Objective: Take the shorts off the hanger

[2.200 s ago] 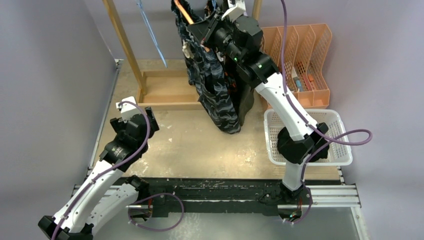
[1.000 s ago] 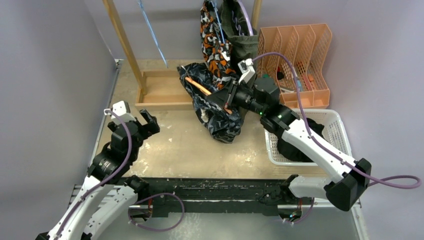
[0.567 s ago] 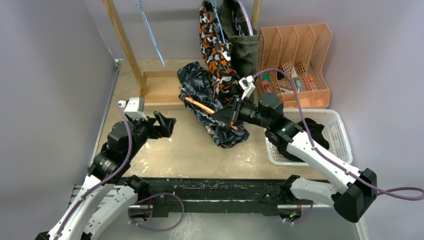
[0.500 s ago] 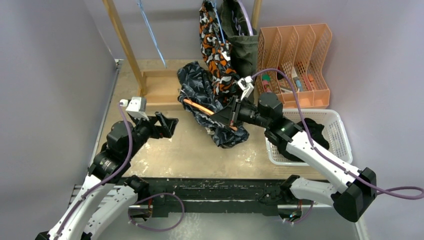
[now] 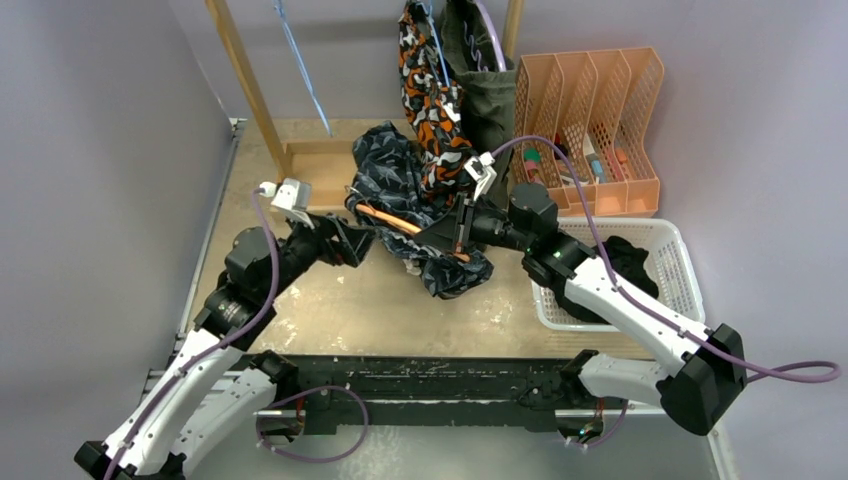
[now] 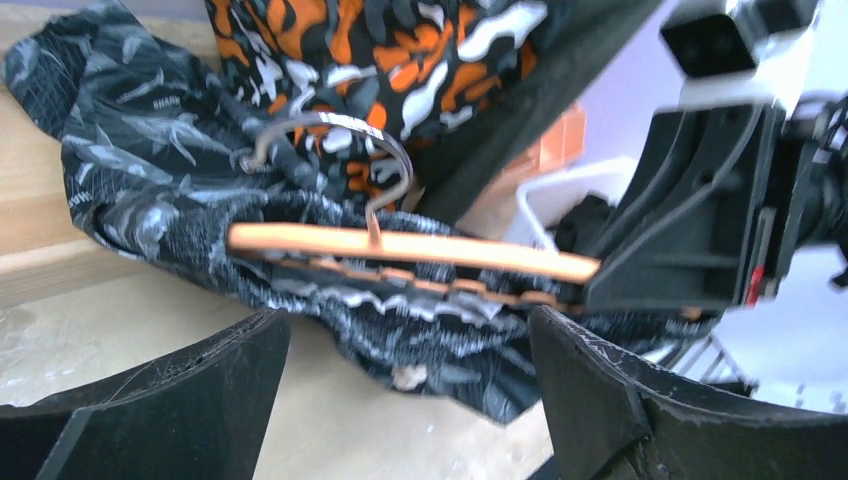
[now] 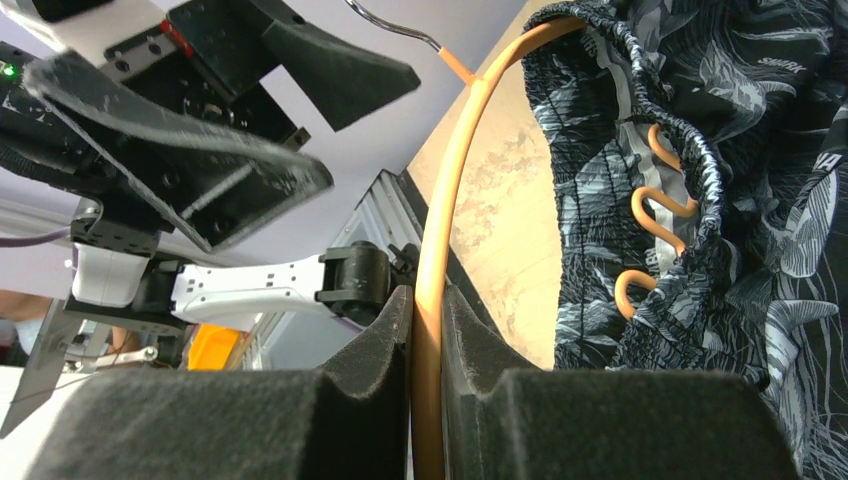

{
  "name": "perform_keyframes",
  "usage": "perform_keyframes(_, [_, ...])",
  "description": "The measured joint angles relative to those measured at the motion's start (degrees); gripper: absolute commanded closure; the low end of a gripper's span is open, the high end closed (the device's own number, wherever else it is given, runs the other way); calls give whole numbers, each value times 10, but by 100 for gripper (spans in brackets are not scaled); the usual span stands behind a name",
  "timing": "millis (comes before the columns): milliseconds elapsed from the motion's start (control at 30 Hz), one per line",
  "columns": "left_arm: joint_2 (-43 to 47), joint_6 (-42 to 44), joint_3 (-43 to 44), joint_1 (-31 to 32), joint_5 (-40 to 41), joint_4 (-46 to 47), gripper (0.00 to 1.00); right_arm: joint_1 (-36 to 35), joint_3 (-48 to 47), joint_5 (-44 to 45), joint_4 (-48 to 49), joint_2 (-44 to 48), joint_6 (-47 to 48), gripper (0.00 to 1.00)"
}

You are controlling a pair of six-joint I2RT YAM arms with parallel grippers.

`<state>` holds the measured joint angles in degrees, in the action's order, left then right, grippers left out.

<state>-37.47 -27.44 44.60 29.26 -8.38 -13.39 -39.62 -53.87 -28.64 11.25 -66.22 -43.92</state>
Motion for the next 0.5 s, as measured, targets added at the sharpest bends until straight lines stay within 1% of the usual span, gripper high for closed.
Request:
perform_keyframes(167, [-5, -73, -15, 0, 68, 80, 13, 0, 0, -10, 10, -3, -3, 100])
perform_keyframes(300, [-30, -109, -18, 0, 90, 122, 16, 0, 0, -12, 20, -3, -6, 100])
perform_keyframes(333, [-36, -115, -18, 0, 93, 130, 18, 0, 0, -12, 22, -2, -7, 100])
perform_keyframes(500, [-84, -160, -23, 0, 100, 167, 35, 0, 0, -20, 29, -2, -15, 100])
